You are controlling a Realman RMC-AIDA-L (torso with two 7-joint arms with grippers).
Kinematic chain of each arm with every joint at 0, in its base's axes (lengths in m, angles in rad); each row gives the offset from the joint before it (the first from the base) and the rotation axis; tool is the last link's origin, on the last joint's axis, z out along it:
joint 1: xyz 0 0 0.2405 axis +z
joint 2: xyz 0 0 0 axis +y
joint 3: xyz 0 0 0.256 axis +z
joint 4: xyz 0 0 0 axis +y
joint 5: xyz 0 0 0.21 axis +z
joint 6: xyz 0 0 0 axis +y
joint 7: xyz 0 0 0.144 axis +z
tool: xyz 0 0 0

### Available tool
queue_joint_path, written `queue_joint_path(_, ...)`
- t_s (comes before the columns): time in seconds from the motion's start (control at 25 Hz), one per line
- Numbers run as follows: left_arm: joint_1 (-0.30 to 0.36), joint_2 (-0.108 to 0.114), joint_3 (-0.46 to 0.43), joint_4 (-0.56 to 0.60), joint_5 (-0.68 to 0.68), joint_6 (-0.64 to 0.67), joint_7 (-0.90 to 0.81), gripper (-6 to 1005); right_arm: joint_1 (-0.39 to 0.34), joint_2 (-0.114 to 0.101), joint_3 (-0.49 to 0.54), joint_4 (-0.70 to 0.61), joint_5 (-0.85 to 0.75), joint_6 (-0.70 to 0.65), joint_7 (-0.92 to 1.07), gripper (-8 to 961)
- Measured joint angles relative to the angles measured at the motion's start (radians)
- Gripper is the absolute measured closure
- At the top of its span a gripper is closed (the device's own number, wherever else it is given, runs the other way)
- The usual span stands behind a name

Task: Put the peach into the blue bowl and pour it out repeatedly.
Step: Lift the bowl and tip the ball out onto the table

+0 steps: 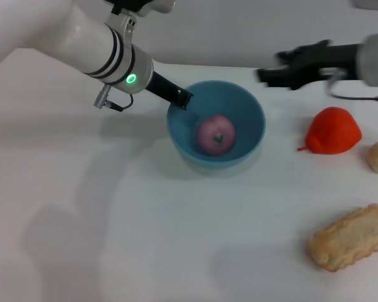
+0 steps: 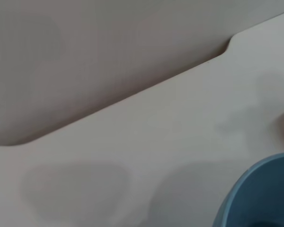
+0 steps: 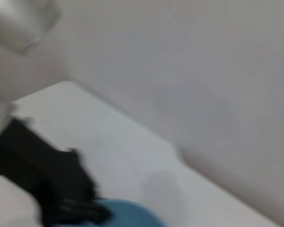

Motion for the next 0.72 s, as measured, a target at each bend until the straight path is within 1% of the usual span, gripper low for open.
queue_joint_path(0.16,-0.008,0.005,0.076,0.008,0.036,-0.024,0.001,1000,-0.09,0.005,0.153,-0.021,0.079,0.017,-0.22,354)
queue_joint_path(0.28,-0.024,0.002,0.088,0.02,0.08,-0.031,0.002,1000,-0.14,0.003,0.259,0.024,0.211,0.029,-0.386,354)
queue_joint_path(0.36,-0.033,0.0,0.099,0.023,0.092,-0.051,0.002,1000,-0.179,-0.003,0.281,0.093,0.382,0.046,-0.535,354)
queue_joint_path(0.4,-0.037,0.0,0.111,0.027,0.094,-0.066,0.002,1000,-0.204,-0.005,0.284,0.138,0.497,0.057,-0.645,353)
queue_joint_path(0.56,-0.059,-0.002,0.162,0.046,0.094,-0.093,0.002,1000,-0.275,-0.005,0.295,0.282,0.875,0.062,-1.002,354)
queue_joint_path(0.64,-0.068,-0.002,0.177,0.05,0.094,-0.1,0.002,1000,-0.293,-0.004,0.297,0.351,1.008,0.056,-1.105,355)
queue_joint_path(0.72,-0.074,-0.002,0.204,0.059,0.094,-0.112,0.002,1000,-0.302,-0.006,0.303,0.427,1.1,0.054,-1.169,355)
